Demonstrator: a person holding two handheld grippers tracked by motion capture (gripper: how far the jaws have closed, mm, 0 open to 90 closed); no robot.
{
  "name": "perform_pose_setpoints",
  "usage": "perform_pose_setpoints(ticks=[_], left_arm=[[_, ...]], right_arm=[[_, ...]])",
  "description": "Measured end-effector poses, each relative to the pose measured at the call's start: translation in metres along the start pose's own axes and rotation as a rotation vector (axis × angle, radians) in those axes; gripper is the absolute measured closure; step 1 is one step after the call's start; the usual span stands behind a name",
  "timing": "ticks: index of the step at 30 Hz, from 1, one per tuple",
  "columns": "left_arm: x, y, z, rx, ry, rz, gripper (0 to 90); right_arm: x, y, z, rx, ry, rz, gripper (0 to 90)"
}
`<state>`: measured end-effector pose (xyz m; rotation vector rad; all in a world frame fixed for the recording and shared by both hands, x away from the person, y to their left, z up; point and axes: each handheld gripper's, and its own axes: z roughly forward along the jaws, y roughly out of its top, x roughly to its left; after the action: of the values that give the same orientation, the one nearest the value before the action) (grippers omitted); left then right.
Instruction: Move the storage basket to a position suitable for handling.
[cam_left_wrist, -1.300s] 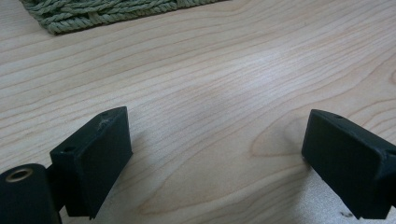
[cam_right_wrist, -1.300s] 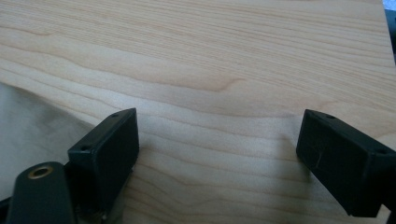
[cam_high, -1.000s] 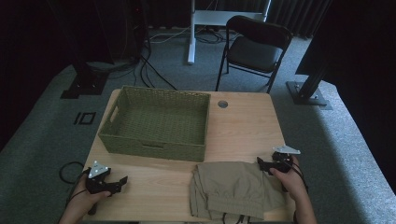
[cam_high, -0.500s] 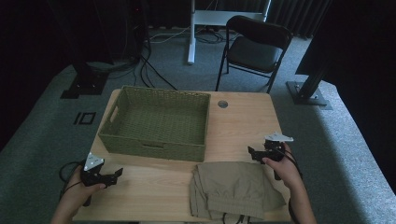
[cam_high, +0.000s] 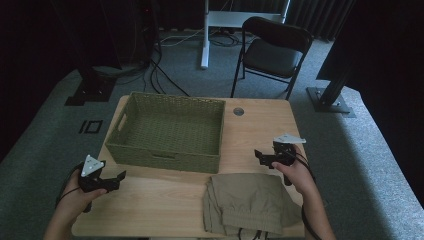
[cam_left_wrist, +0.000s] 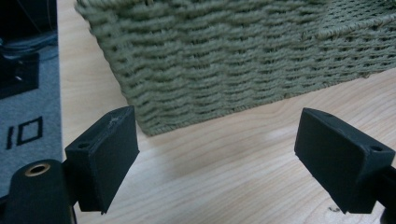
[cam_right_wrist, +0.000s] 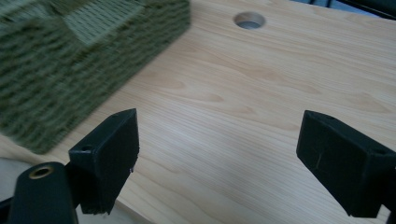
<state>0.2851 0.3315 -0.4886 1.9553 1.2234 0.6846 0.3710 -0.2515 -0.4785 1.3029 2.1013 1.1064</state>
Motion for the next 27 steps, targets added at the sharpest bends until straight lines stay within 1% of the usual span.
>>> perform_pose_setpoints(ticks=[6,11,13,15,18,19,21,22,24,25,27], left_arm=[[0.001,0.013,-0.002,-0.017,-0.006,0.014,14.6],[0.005,0.024,-0.005,-0.043,-0.012,0.0,14.6],[0.009,0.029,-0.005,-0.056,-0.016,-0.012,14.6],[0.013,0.033,-0.006,-0.064,-0.017,-0.013,14.6],[0.023,0.038,-0.007,-0.08,0.005,-0.029,14.6],[0.026,0.04,-0.006,-0.075,0.009,-0.033,14.6],[0.03,0.042,-0.004,-0.08,0.015,-0.041,14.5],[0.032,0.044,-0.002,-0.082,0.011,-0.043,14.6],[0.034,0.046,0.004,-0.08,0.011,-0.058,14.6],[0.035,0.047,0.005,-0.079,0.011,-0.056,14.6],[0.037,0.05,0.01,-0.084,0.001,-0.072,14.6]], right_arm=[[0.013,0.011,0.003,-0.022,0.026,-0.013,12.8],[0.022,0.021,0.005,-0.033,0.037,-0.036,12.8],[0.026,0.026,0.006,-0.042,0.042,-0.048,12.8],[0.03,0.03,0.007,-0.048,0.05,-0.051,12.8],[0.037,0.035,0.009,-0.052,0.058,-0.065,12.8],[0.039,0.036,0.009,-0.055,0.062,-0.068,12.8],[0.043,0.039,0.01,-0.056,0.067,-0.071,12.8],[0.045,0.04,0.011,-0.059,0.07,-0.074,12.8],[0.048,0.042,0.013,-0.059,0.074,-0.081,12.8],[0.051,0.044,0.014,-0.061,0.079,-0.077,12.8],[0.054,0.046,0.016,-0.065,0.085,-0.076,12.8]])
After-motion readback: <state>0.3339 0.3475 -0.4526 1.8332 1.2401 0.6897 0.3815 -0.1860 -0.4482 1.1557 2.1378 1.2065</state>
